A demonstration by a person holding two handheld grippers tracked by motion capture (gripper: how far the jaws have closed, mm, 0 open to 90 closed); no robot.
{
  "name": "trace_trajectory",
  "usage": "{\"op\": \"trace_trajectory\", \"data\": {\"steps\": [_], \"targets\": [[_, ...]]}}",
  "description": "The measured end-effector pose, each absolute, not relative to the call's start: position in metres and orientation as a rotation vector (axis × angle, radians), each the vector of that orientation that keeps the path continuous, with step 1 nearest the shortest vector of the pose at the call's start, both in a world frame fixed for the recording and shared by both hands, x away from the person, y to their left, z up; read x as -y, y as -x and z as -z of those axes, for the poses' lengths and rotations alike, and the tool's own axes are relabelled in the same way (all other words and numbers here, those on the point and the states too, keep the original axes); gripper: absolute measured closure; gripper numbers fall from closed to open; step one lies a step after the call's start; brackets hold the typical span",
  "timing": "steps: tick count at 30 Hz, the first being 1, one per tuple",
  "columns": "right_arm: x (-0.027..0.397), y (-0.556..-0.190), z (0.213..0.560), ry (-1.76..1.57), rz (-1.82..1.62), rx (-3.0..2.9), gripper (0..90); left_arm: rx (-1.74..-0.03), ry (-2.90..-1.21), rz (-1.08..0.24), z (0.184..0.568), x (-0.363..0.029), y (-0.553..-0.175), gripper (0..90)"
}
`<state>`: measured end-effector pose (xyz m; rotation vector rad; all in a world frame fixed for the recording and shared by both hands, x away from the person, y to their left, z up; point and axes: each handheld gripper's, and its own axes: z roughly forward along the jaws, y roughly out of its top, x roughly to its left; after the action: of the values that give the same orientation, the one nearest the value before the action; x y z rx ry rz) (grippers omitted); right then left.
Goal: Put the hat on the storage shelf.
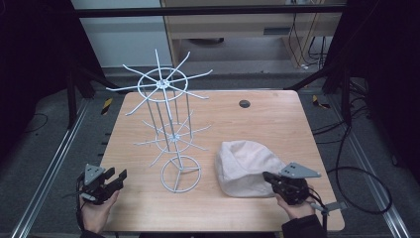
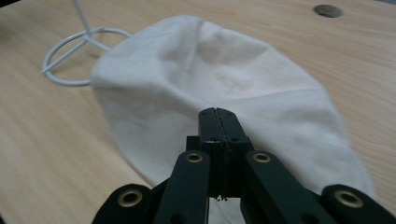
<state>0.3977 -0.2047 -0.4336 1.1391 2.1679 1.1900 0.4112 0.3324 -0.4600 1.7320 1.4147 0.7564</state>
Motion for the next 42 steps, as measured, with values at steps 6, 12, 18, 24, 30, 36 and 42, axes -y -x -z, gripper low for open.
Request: {"op": "trace_trajectory", "data": {"steps": [6,12,18,24,30,36,42], "targets": [[0.174,-0.398,0.448,-1.085,-1.206,-2.265,90.0,-1.420,-1.736,-0.748,0.460,-0.333,-0.412,53.4],[0.151,-0.399,0.457,-1.067,-1.243,-2.295,90.0,-1.420,-1.738,-0.747,0.461,-0.332,-0.412,53.3],[0.129,-0.405,0.466,-1.035,-1.239,-2.297,90.0,-1.418,-1.742,-0.746,0.461,-0.332,-0.413,52.7],[0.115,-0.412,0.473,-1.055,-1.214,-2.240,90.0,-1.416,-1.746,-0.748,0.461,-0.331,-0.414,52.3],[0.104,-0.425,0.479,-1.113,-1.213,-2.180,90.0,-1.415,-1.744,-0.751,0.461,-0.332,-0.414,52.0],[0.101,-0.437,0.484,-1.126,-1.184,-2.153,90.0,-1.415,-1.747,-0.752,0.461,-0.332,-0.414,51.8],[0.109,-0.429,0.472,-1.115,-1.266,-2.155,90.0,-1.416,-1.741,-0.754,0.461,-0.332,-0.414,50.9]]}}
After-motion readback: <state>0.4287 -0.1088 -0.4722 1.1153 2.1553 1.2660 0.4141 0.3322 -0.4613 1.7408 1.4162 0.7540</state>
